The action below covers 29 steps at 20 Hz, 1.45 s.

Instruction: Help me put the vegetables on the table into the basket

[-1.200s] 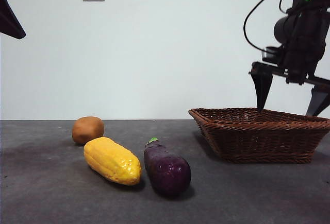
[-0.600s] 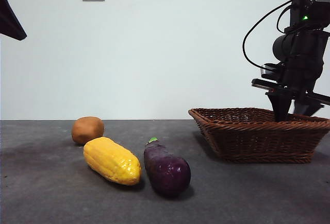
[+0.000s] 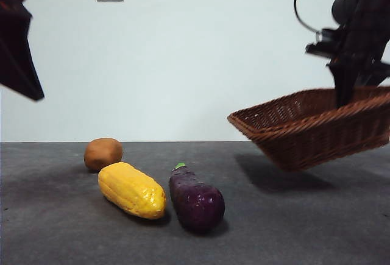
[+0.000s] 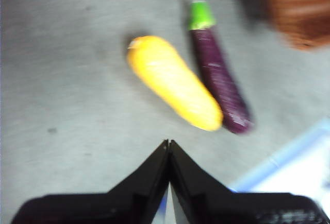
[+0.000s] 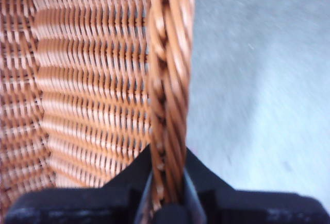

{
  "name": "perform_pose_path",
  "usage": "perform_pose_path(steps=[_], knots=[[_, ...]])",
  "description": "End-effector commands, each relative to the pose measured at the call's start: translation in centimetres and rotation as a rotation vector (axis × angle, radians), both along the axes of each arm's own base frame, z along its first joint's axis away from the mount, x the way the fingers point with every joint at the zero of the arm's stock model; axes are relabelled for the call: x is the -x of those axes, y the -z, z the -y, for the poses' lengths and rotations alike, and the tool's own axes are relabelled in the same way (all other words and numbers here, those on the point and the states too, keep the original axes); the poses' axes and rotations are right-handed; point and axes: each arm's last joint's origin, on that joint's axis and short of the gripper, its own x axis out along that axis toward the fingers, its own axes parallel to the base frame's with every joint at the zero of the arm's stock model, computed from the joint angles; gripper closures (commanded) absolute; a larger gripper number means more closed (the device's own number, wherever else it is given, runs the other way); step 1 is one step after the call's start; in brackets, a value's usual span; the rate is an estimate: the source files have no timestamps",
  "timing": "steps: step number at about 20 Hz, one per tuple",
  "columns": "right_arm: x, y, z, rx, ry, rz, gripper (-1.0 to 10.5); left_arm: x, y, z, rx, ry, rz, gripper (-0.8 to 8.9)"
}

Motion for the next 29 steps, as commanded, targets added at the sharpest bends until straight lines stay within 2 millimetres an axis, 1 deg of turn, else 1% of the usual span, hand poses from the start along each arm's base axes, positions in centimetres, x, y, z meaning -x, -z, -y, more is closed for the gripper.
perform_pose_path(steps=[1,2,3,7,8,10,11,12,15,19,22,25,29], knots=[[1.5,-2.4,0.0,-0.007,-0.037,0.041,9.6,-0.5,0.7,0.9,-0.045,-0.141,-0.067,6.66],[2.3,-3.5,0.0,-0.007,-0.040,0.060,9.6,-0.6,1.1,1.4,-0.064,-0.149,-0.078,5.99],[3.2,-4.6,0.1,-0.007,-0.040,0.082,9.6,-0.7,1.5,2.0,-0.079,-0.169,-0.101,5.73],[5.9,-8.1,0.2,-0.006,-0.056,0.174,9.6,-0.9,2.6,4.1,-0.052,-0.255,-0.213,5.51],[6.4,-8.7,0.2,-0.008,-0.056,0.187,9.6,-0.9,2.9,4.4,-0.053,-0.286,-0.242,5.04],[7.6,-9.9,0.2,-0.016,-0.061,0.218,9.6,-0.9,3.6,5.0,-0.058,-0.338,-0.307,3.02],[8.1,-10.4,0.2,-0.021,-0.062,0.233,9.6,-0.9,3.8,5.3,-0.062,-0.351,-0.317,2.30],[8.6,-10.8,0.3,-0.021,-0.062,0.244,9.6,-0.9,3.9,5.7,-0.058,-0.358,-0.320,2.05],[9.8,-11.8,0.3,-0.022,-0.062,0.271,9.6,-0.9,4.0,6.5,-0.069,-0.386,-0.310,2.08],[10.4,-12.3,0.3,-0.030,-0.067,0.283,9.6,-1.3,4.4,8.0,-0.115,-0.406,-0.314,2.17],[10.6,-12.4,0.3,-0.045,-0.082,0.282,9.6,-2.2,4.1,9.9,-0.165,-0.380,-0.286,2.21],[10.7,-12.4,0.2,-0.058,-0.097,0.275,9.6,-3.3,3.7,11.6,-0.289,-0.346,-0.275,2.21],[10.8,-12.4,0.2,-0.081,-0.114,0.272,9.6,-4.7,4.0,13.0,-0.305,-0.328,-0.284,2.22]])
